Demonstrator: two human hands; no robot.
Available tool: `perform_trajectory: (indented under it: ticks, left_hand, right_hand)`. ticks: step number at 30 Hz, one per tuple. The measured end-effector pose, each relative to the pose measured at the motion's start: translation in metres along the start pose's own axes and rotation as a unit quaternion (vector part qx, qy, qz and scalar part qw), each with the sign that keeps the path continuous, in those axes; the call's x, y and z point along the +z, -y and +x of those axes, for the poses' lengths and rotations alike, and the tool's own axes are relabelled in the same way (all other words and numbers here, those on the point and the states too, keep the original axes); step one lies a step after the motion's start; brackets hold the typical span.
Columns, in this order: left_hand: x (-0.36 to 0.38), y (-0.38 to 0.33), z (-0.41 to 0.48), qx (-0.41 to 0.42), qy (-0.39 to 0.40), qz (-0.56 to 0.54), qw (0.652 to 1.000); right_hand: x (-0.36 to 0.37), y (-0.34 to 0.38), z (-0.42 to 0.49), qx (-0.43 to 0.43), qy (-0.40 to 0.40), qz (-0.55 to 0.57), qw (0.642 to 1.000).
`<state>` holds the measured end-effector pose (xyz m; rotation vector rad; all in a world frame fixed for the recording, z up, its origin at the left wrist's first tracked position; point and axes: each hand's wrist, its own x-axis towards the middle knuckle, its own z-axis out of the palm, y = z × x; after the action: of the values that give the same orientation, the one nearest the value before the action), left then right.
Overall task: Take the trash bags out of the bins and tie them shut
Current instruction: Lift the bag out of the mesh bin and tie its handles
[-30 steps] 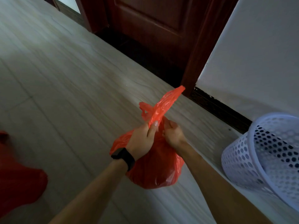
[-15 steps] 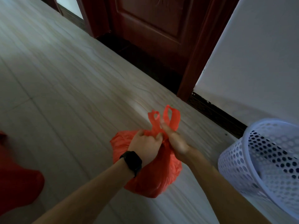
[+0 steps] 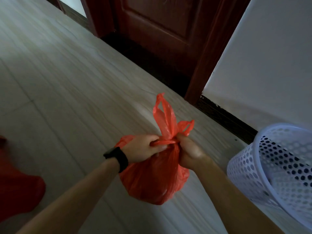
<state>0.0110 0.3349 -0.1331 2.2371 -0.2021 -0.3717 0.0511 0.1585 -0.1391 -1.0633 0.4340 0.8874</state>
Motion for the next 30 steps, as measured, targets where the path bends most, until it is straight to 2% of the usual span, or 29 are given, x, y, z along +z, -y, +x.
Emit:
perform_trajectory:
  ticks: [3,7,17,21,23,25,27,30]
  left_hand:
    - [-0.008,0.004,0.007,-0.091,0.095,-0.148,0.98]
    - [-0.014,0.006,0.014,-0.143,0.132,-0.294,0.936]
    - [-0.013,0.005,0.024,-0.177,0.145,-0.348,0.909]
    - [-0.016,0.008,0.026,-0.194,0.152,-0.347,0.905]
    - [-0.016,0.01,0.024,-0.191,0.166,-0.356,0.9]
    - [-0.016,0.012,0.024,-0.195,0.172,-0.373,0.891]
    - [-0.016,0.012,0.026,-0.217,0.182,-0.381,0.88]
    - [-0.017,0.004,0.027,-0.242,0.182,-0.42,0.856]
  right_hand:
    - [-0.005,-0.001,-0.006,-0.026,0.056,-0.008,0.998]
    - [-0.01,0.002,-0.013,-0.055,0.097,-0.014,0.994]
    - [-0.008,0.0,-0.009,-0.1,0.044,-0.011,0.994]
    - [-0.011,-0.002,-0.009,-0.099,0.056,-0.012,0.993]
    - [-0.016,0.001,-0.011,-0.11,0.096,-0.059,0.988]
    - [-0.019,0.005,-0.013,-0.117,0.128,-0.174,0.969]
    - [-0.021,0.007,-0.012,-0.146,0.096,-0.264,0.949]
    - [-0.02,0.004,-0.008,-0.197,0.007,-0.333,0.922]
